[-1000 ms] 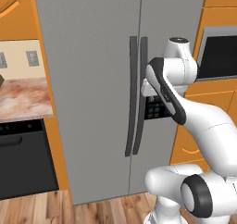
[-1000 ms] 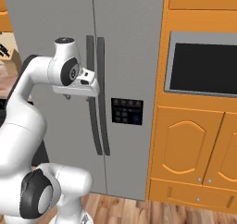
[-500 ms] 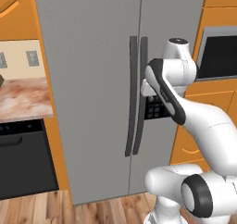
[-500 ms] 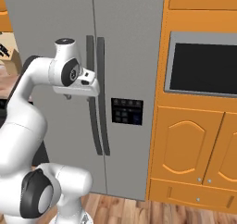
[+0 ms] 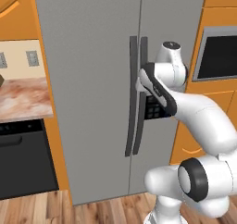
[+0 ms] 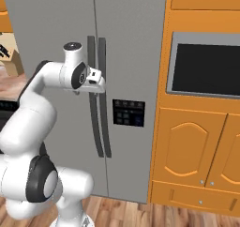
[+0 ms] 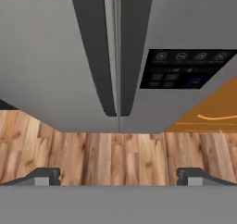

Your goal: Retrieve a lemon from the fridge and place it on the cutting board with the fish.

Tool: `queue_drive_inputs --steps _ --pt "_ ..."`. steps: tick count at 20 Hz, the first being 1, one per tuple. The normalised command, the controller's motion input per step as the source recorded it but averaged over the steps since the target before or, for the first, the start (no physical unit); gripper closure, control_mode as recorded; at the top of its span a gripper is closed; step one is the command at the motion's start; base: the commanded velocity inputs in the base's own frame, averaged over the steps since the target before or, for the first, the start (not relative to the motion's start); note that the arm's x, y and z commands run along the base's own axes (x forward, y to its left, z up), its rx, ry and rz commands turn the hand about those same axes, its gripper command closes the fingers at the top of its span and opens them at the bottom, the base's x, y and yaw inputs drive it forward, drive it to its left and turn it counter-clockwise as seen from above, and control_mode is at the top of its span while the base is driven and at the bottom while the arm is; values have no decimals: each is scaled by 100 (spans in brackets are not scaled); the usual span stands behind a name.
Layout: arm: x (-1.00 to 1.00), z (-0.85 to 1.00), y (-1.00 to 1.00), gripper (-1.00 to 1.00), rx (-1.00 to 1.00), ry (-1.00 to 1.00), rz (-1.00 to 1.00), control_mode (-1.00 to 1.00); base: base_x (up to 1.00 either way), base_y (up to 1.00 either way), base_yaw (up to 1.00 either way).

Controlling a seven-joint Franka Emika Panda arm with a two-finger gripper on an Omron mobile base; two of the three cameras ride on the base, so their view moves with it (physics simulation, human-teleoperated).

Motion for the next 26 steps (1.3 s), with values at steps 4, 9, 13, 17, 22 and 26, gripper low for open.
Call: queue_drive_inputs --steps 4,9,13,17,22,26 --pt "99 -21 -16 -100 0 -9 0 -100 0 0 0" --pt "84 -23 -13 -100 -3 -5 0 -100 0 0 0" --pt "37 -4 -4 -100 0 -7 0 -100 0 0 0" --pt "49 -17 -2 -100 0 -9 0 -100 0 0 0" --pt "54 -24 -8 -100 -1 -4 0 -100 0 0 0" --pt "52 -22 -10 -100 -1 -4 0 -100 0 0 0"
